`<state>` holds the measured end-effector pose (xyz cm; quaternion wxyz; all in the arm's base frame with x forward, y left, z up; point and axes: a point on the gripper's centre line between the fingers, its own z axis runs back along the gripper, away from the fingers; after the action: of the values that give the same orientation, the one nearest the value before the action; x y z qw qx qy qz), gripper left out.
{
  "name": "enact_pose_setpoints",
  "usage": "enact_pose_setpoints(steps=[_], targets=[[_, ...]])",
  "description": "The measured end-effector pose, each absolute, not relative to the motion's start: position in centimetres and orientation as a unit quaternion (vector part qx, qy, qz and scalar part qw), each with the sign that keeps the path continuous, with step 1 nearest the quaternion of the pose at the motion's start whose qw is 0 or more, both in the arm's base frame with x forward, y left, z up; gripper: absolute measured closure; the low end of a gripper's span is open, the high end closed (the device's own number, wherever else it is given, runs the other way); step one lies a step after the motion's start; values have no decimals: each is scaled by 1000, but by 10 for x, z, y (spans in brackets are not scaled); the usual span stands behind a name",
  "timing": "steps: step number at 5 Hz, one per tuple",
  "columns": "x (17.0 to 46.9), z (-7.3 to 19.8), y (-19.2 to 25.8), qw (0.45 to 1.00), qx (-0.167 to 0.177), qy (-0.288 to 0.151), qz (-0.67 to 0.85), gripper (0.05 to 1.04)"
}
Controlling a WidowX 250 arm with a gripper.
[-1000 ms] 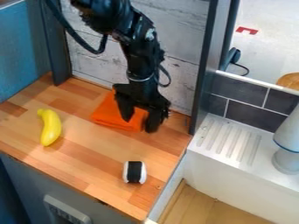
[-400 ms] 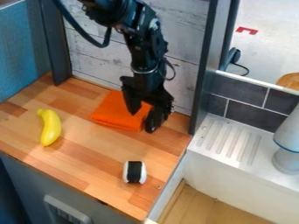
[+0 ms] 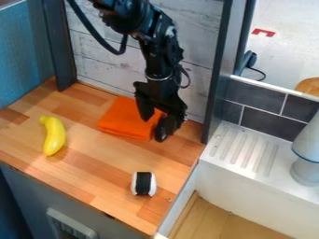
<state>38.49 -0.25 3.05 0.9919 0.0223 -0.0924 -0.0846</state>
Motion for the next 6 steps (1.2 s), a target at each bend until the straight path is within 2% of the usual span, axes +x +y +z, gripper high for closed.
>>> enact_pose_setpoints(steps=[2, 3, 5, 6], targets=[[392, 22, -2, 993, 23, -85, -84, 80], [399, 16, -4, 992, 19, -89, -88, 112], [404, 13, -5, 992, 14, -97, -84, 623], [400, 13, -1, 992, 10, -99, -78, 738]])
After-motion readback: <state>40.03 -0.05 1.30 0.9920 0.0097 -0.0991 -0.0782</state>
